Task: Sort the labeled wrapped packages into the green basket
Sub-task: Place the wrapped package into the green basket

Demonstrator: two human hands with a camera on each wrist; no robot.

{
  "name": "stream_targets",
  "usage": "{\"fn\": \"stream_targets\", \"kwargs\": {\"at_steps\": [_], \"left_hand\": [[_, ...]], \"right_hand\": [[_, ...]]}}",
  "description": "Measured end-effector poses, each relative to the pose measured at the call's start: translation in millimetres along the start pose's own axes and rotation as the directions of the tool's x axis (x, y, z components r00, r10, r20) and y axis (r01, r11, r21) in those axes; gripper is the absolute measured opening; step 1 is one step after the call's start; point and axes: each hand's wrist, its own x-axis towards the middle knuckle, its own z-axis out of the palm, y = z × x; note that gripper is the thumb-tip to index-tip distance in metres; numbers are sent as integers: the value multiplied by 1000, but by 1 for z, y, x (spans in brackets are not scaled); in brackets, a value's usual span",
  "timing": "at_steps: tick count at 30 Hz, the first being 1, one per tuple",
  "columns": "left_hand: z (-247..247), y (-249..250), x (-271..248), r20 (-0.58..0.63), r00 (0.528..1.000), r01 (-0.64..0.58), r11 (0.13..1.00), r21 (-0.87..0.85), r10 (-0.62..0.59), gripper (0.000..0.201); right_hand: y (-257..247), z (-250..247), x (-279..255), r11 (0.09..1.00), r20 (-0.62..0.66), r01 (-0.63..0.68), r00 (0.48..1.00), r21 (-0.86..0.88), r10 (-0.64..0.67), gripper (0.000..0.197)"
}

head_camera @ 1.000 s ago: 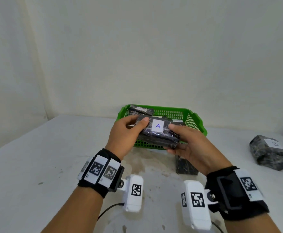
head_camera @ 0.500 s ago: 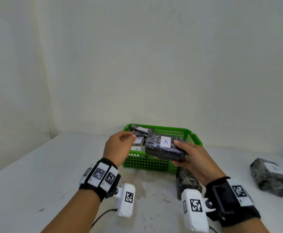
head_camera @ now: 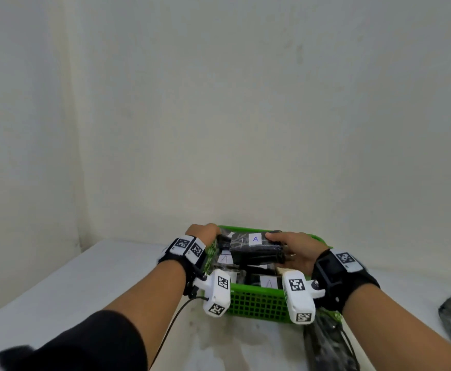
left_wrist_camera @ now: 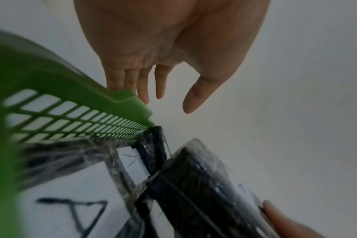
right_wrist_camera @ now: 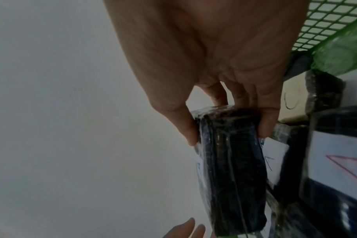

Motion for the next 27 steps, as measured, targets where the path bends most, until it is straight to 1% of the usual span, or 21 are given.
{"fn": "stream_targets", "kwargs": {"at_steps": [2,5,7,8,9,10,12,13,16,18,20,22,24,26,27], "left_hand": [[-3,5,17,27,1000,1,1000,27,-2,43],[-5,10,33,104,994,11,989,149,-27,46],[-4,14,37,149,988,4,977,214,-36,45],[-3,15,39,159,987,-8,972,235,-30,45],[-2,15,38,174,984,-25,959,282,-25,44],[0,15,39,175,984,-44,941,336,-17,42],[3,13,41,194,981,-94,894,438,8,40],[5,12,45,195,981,-95,886,453,6,39],[5,9,50,218,976,-132,828,545,13,39],[4,9,52,255,966,-184,782,595,33,39],[4,8,54,275,961,-212,752,624,43,38],[4,5,58,276,961,-199,762,617,28,38],[5,-1,66,290,957,-160,801,577,-17,39],[3,-2,69,302,953,-165,804,571,-19,41],[4,-1,69,286,958,-149,805,574,-26,41]], "right_hand": [[-8,-2,14,999,-4,-30,1000,-36,30,12],[-15,-2,36,990,-23,-86,996,-112,84,18],[-14,-3,54,980,-65,-98,994,-172,88,32],[-12,-4,65,970,-76,-106,993,-217,92,41],[-9,-4,74,960,-74,-112,993,-256,97,45],[-8,-1,79,948,-83,-126,991,-293,106,44],[-6,6,76,936,-81,-151,988,-317,132,35],[-4,9,76,936,-73,-158,987,-315,142,32],[2,16,76,954,-16,-155,988,-258,156,26],[5,18,81,953,-33,-141,990,-268,137,30],[4,20,86,947,-68,-119,992,-297,104,41],[2,21,91,940,-80,-112,993,-322,91,45],[1,22,92,934,-70,-103,994,-342,84,43],[-1,23,89,926,-61,-111,994,-361,95,41],[-1,22,90,917,-59,-116,993,-380,102,42]]}}
